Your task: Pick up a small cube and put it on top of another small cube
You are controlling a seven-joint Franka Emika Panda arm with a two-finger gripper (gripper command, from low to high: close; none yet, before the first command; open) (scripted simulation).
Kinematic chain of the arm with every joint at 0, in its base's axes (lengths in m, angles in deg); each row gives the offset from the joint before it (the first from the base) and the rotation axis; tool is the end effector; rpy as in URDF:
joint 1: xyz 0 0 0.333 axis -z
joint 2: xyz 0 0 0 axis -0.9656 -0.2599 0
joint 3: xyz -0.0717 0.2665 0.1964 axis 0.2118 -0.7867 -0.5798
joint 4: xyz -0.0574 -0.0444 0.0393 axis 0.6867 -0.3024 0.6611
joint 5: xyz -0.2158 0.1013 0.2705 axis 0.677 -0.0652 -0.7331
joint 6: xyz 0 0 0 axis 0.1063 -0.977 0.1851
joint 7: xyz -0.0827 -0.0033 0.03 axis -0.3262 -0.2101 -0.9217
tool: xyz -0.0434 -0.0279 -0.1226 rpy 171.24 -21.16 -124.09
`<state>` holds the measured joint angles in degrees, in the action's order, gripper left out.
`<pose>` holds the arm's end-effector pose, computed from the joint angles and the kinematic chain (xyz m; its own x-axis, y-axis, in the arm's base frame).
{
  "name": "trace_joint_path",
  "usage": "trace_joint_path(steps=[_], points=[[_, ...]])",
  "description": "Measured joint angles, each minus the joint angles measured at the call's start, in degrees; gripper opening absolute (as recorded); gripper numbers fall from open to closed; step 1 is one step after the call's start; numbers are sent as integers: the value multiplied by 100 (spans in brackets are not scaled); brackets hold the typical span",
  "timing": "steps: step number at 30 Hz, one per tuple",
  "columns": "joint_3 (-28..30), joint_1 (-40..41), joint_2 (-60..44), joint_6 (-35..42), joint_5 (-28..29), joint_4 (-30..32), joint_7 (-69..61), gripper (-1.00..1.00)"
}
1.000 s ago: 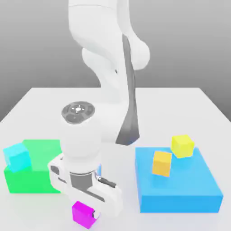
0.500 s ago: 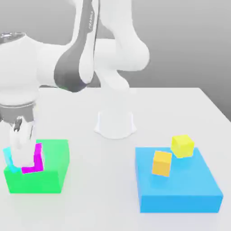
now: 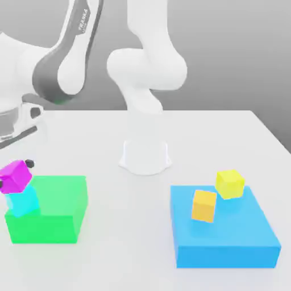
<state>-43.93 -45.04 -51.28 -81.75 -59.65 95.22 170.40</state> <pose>0.3255 -0.2746 0.3090 -0.9387 -0.3448 -0.0014 -0.3448 0.9387 -0.0017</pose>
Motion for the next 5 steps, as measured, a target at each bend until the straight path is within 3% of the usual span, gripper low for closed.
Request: trace_joint_path(steps=[2, 5], points=[[4, 7, -17, -15, 5, 7, 10, 100], [-16, 30, 427, 579, 112, -144, 91, 100]])
